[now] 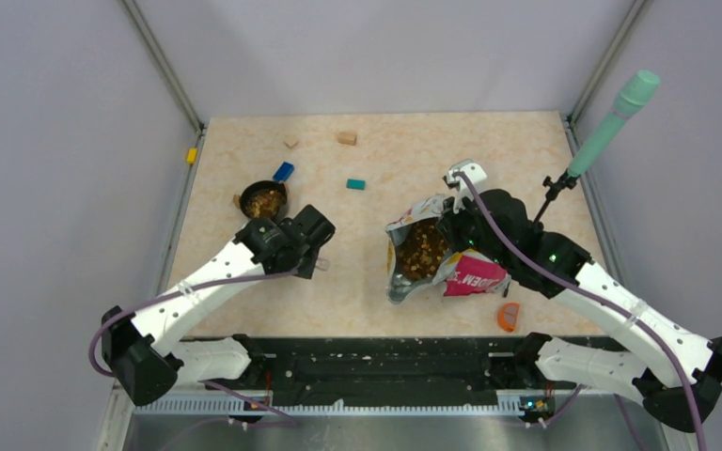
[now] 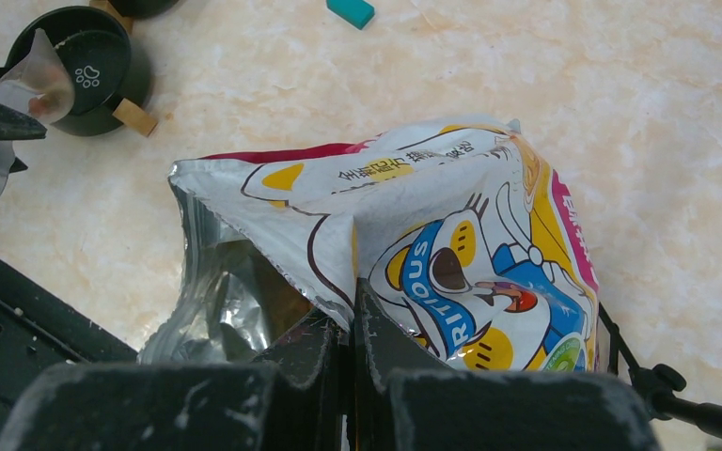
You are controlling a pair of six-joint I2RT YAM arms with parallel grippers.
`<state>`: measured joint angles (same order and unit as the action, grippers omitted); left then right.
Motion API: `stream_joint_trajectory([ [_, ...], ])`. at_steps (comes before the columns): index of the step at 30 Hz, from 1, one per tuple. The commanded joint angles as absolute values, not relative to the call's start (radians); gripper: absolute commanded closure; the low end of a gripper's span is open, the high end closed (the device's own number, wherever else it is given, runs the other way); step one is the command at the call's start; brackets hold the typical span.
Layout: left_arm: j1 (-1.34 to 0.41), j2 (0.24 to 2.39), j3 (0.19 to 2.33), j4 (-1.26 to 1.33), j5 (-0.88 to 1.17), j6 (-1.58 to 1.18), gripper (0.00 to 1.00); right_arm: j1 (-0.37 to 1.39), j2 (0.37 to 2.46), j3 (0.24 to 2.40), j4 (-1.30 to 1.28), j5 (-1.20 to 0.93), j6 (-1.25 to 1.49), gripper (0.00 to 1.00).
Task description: Serve the pet food
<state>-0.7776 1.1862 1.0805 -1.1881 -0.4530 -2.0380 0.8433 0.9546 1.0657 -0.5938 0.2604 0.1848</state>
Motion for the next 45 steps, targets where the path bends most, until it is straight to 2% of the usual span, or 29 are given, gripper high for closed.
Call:
stream_joint_trajectory([
  [1,-0.735,1.164,1.082,-1.134,-0.346,-2.525,1.00,0.846,0.911,1.093,-0.529,0.239,0.195,1.00],
  [14,-0.608,1.137,1.085,-0.996,-0.214,-2.465,1.00,0.847,0.926,1.097,-0.521,0.230,0.194,1.00],
  [28,-0.521,1.022,0.917,-0.795,-0.108,-2.523,1.00,0.846,0.956,1.106,-0.510,0.234,0.177,1.00],
  [45,-0.470,0.806,0.824,-0.853,-0.191,-2.591,1.00,0.867,0.999,1.119,-0.478,0.225,0.166,1.00],
])
